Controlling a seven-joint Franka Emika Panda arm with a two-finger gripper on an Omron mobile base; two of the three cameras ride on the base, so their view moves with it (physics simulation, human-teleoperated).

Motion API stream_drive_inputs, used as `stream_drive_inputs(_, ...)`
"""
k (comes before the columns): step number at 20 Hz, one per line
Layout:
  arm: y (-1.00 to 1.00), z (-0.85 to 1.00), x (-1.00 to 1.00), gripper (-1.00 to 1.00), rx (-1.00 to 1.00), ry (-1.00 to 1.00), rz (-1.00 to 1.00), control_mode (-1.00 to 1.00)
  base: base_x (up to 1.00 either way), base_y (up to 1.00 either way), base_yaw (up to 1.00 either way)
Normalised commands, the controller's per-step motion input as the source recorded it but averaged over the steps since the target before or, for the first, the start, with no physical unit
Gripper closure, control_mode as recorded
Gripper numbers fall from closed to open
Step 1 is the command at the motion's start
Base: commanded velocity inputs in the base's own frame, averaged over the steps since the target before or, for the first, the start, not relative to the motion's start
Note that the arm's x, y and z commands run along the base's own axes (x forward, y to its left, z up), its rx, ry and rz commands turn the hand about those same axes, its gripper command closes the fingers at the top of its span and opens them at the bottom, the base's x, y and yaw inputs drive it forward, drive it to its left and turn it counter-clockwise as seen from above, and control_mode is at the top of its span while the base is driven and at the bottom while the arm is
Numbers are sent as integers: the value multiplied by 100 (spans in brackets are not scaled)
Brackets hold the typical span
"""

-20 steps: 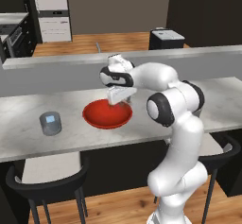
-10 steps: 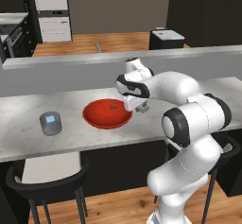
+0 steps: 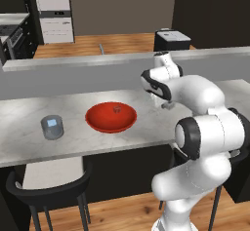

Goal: There are four ice cubes in the ice bowl. Place two ice cubes in each glass of water.

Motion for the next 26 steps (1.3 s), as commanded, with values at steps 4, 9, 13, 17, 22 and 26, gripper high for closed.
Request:
stream_drive_inputs(4, -51, 8, 0, 100, 0, -3, 0, -100, 0, 0, 0)
stream_drive_inputs(9, -53, 0, 0, 100, 0, -2, 0, -100, 0, 0, 0)
stream_drive_inputs(13, -63, 0, 0, 100, 0, -1, 0, -100, 0, 0, 0)
stream_drive_inputs(17, -58, 0, 5, 100, 0, 0, 0, -100, 0, 0, 0)
stream_drive_inputs(22, -47, 0, 17, 100, 0, 0, 0, -100, 0, 0, 0)
stream_drive_inputs(26, -37, 0, 26, 100, 0, 0, 0, -100, 0, 0, 0)
